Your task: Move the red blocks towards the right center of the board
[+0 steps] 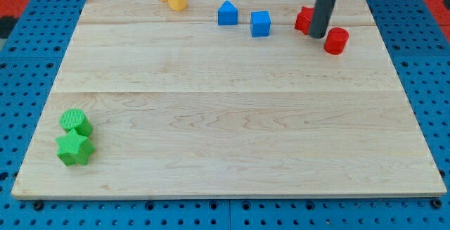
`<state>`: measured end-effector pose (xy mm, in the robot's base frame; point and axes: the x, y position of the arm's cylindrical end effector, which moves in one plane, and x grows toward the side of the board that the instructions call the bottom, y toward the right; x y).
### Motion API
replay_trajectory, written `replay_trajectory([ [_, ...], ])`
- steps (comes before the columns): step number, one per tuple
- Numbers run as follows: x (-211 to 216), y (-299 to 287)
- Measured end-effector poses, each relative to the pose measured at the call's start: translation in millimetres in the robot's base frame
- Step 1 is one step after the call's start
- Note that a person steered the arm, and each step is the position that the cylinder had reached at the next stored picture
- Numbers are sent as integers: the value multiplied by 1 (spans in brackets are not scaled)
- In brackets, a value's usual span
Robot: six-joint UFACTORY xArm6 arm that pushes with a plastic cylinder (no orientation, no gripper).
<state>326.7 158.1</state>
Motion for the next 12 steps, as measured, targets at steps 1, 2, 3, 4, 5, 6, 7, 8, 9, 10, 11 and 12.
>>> replay_trajectory([
  [1,19,4],
  [2,-36,15],
  [3,-33,53],
  [4,-17,30],
  [5,27,26],
  [6,56,43],
  [7,4,92],
  [8,-69,109],
  [9,-114,77],
  [10,-129,38],
  [11,-116,-15],
  [12,-79,-27],
])
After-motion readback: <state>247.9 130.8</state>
